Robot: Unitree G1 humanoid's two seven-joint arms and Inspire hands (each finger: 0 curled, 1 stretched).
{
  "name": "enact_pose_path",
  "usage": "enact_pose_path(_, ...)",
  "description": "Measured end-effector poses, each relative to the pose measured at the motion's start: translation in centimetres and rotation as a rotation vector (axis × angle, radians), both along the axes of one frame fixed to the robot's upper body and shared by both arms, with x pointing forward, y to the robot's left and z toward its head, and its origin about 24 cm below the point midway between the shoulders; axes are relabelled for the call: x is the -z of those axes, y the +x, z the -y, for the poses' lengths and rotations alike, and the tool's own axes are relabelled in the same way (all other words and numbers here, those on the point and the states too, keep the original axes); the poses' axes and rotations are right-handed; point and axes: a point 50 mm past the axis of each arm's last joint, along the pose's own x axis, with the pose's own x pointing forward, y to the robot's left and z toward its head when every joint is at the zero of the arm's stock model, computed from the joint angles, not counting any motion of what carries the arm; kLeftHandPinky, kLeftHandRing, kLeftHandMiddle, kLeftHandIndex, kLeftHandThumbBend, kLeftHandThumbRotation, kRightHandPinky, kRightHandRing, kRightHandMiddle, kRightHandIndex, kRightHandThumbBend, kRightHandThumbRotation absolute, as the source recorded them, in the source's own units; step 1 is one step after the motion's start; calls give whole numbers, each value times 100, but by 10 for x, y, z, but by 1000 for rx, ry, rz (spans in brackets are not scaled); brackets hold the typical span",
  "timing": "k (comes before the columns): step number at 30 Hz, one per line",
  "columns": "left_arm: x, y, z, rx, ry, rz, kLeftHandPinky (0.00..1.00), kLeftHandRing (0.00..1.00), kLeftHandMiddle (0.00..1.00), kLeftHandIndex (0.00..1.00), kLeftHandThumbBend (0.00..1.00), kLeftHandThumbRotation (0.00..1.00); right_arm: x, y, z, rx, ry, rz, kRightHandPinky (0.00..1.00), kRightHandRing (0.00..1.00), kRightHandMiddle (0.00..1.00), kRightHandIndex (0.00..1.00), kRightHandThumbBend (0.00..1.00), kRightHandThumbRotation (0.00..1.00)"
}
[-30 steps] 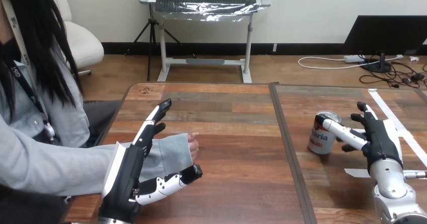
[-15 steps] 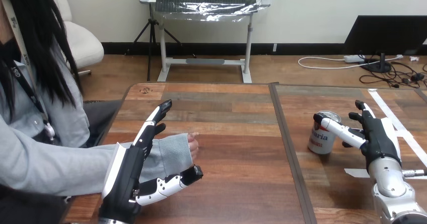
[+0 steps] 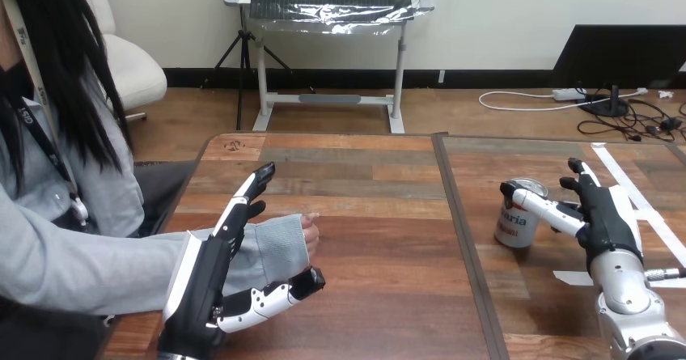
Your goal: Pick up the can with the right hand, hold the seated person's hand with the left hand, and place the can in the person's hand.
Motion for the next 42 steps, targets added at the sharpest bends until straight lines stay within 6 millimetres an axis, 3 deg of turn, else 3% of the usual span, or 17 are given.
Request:
enact_pose_path(4, 0, 0, 0, 1, -1, -1, 90, 95, 94, 92, 100, 51, 0, 1, -1, -3, -8, 0, 70, 80, 92, 98, 100, 49)
enact_pose_path(13, 0, 0, 0, 5, -1, -2, 90, 95, 94, 92, 100, 50, -1, 1, -1, -4, -11, 2, 58, 70, 91, 98, 100, 48)
enact_pose_path(31, 0, 0, 0, 11, 0, -4, 90, 95, 94, 92, 100, 51, -1, 1, -1, -4, -15, 6, 75, 85, 94, 99, 100, 48)
enact_pose_path(37, 0, 0, 0, 14, 0, -5, 91, 95, 94, 92, 100, 51, -1, 1, -2, -7, -22, 5, 74, 84, 94, 99, 100, 49)
enact_pose_path(42, 0, 0, -1, 12, -3, -5, 91, 96, 94, 92, 100, 50, -1, 1, -2, -8, -33, 5, 64, 77, 94, 99, 100, 50)
